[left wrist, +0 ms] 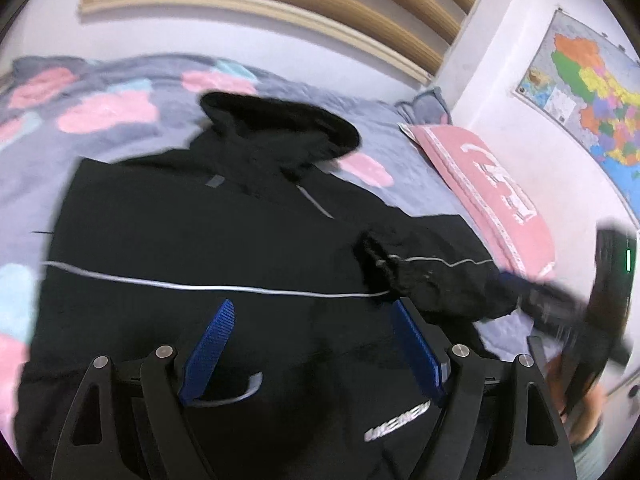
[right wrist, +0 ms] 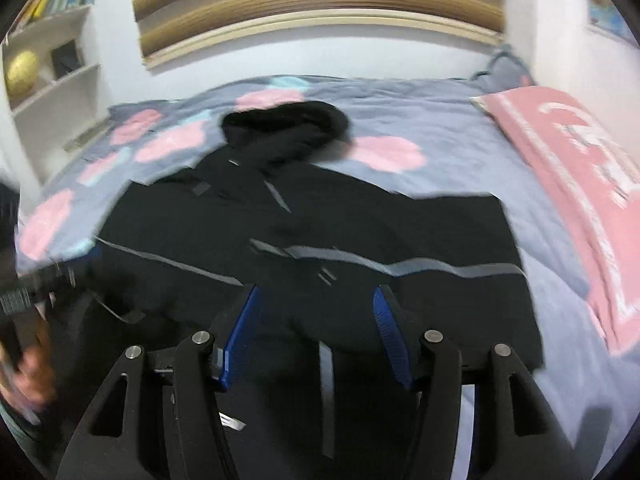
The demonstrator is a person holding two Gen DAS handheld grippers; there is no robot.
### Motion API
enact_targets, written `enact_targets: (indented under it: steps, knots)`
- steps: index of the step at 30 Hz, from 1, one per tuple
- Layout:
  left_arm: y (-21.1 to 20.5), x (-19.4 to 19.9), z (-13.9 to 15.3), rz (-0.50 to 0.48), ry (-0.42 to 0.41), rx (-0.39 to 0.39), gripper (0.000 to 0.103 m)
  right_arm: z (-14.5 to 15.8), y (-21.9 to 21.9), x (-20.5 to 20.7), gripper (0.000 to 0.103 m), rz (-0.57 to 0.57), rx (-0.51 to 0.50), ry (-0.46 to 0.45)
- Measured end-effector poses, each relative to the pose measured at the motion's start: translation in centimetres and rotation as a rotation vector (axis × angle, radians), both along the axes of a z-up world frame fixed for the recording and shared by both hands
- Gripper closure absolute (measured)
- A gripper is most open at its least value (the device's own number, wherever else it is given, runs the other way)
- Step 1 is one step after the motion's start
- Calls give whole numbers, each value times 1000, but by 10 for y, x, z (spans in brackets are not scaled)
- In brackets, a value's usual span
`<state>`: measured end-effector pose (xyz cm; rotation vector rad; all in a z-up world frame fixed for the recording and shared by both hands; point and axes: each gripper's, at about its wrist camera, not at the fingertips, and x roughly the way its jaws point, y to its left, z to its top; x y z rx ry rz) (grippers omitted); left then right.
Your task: Fold large clothes
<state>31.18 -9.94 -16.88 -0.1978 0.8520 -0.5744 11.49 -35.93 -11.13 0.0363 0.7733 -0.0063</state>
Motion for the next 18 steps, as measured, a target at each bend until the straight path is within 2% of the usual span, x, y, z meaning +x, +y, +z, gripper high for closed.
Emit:
enact_targets:
  steps: [2,7,10,14,15,16,18]
  knots:
    - [-25,13,-8,-36,41,-32,21,-19,-10,-12,42,-76,-26,-32]
    - [-75,41,-27,-85,118,-109,21,-51,-41,-18,41,-152,47,-78]
    - [-98,59,-46,-67,167,-76,21,-65,-52,-16,41,-153,101,-66]
    - [-118,74,-68,-56,206,-63,21,-71,-47,-16,39,-143,81,-84]
    - [-121,76,-71,-54,206,-65,25,-72,-46,-19,39,-142,76,-87]
    - [-124,76,-72,-60,196,-70,47,-72,-44,-18,39,-140,72,-90]
    - [-132,75,-72,-109,201,-83,72,-74,-41,-19,39,-139,66,-93]
